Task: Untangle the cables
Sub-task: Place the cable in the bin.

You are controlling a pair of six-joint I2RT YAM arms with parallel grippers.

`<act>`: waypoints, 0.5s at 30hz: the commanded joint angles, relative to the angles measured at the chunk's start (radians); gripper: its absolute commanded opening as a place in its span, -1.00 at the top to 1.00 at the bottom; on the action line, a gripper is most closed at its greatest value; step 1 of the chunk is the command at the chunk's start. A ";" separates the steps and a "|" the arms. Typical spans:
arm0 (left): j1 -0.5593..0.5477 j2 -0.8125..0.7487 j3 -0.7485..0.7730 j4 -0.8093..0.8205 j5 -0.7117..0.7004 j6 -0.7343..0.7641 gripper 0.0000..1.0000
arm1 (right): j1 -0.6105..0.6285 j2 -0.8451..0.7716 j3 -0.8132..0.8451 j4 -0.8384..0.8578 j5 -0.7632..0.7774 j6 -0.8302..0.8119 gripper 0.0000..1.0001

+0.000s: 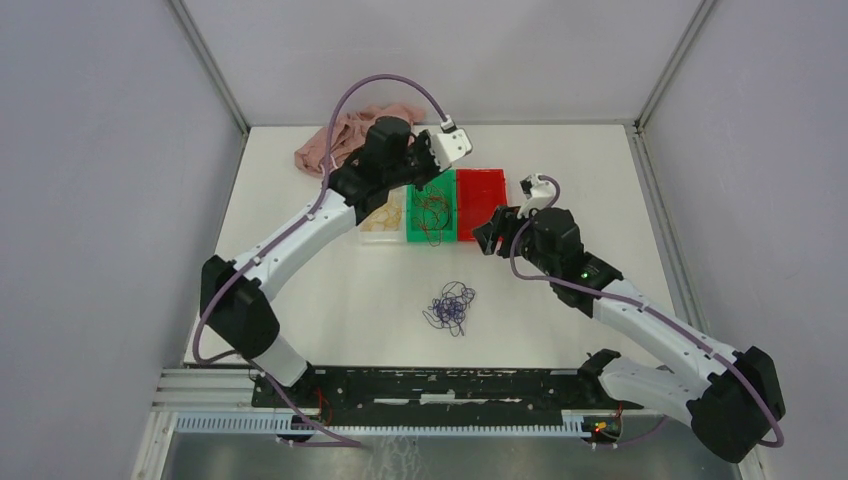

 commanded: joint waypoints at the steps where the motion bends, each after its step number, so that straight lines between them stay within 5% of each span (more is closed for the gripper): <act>1: 0.032 0.050 0.057 0.084 -0.028 0.082 0.94 | -0.010 -0.054 -0.014 0.003 0.052 -0.006 -0.30; 15: 0.044 0.205 0.292 0.093 -0.039 0.078 0.94 | -0.025 -0.051 -0.023 -0.003 0.037 0.019 -0.22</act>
